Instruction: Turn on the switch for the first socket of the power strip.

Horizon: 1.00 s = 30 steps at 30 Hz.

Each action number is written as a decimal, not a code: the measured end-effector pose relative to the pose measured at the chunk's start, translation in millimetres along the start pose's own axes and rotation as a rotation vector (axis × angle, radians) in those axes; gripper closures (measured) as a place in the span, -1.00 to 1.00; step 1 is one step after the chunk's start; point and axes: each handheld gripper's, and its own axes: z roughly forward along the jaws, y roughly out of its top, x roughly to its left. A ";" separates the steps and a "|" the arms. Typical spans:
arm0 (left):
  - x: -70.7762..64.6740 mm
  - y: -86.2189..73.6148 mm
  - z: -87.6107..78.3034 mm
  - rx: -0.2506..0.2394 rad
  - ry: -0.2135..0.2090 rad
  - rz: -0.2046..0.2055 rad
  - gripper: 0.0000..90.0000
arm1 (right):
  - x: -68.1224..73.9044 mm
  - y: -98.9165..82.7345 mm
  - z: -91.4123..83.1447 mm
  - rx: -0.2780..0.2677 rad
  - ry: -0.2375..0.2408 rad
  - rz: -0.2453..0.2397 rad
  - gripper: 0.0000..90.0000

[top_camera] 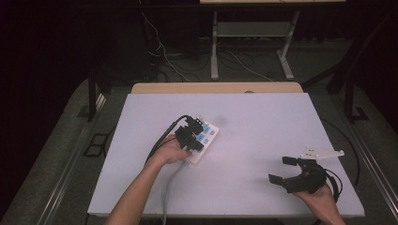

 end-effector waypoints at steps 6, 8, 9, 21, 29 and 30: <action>1.6 -3.5 -0.6 -0.029 -0.010 -0.015 1.00 | -1.6 0.0 -1.3 -0.003 -0.005 0.006 -1.00; 1.6 -3.5 -0.6 -0.030 -0.011 -0.011 0.99 | -1.9 0.1 -0.4 0.000 -0.006 0.006 -1.00; 1.8 -4.0 -0.8 -0.032 -0.012 -0.008 0.99 | -2.0 0.1 0.0 0.002 -0.005 0.006 -1.00; 4.6 -8.3 -2.8 -0.079 -0.031 -0.006 0.99 | -4.0 -0.5 1.4 0.006 -0.006 0.014 -1.00; 6.1 -2.6 -13.3 -0.133 -0.067 -0.020 0.99 | -5.4 -0.8 1.5 0.005 -0.007 0.019 -1.00; 5.8 -1.3 -15.1 -0.138 -0.068 -0.017 0.99 | -5.6 -0.7 1.7 0.004 -0.008 0.018 -1.00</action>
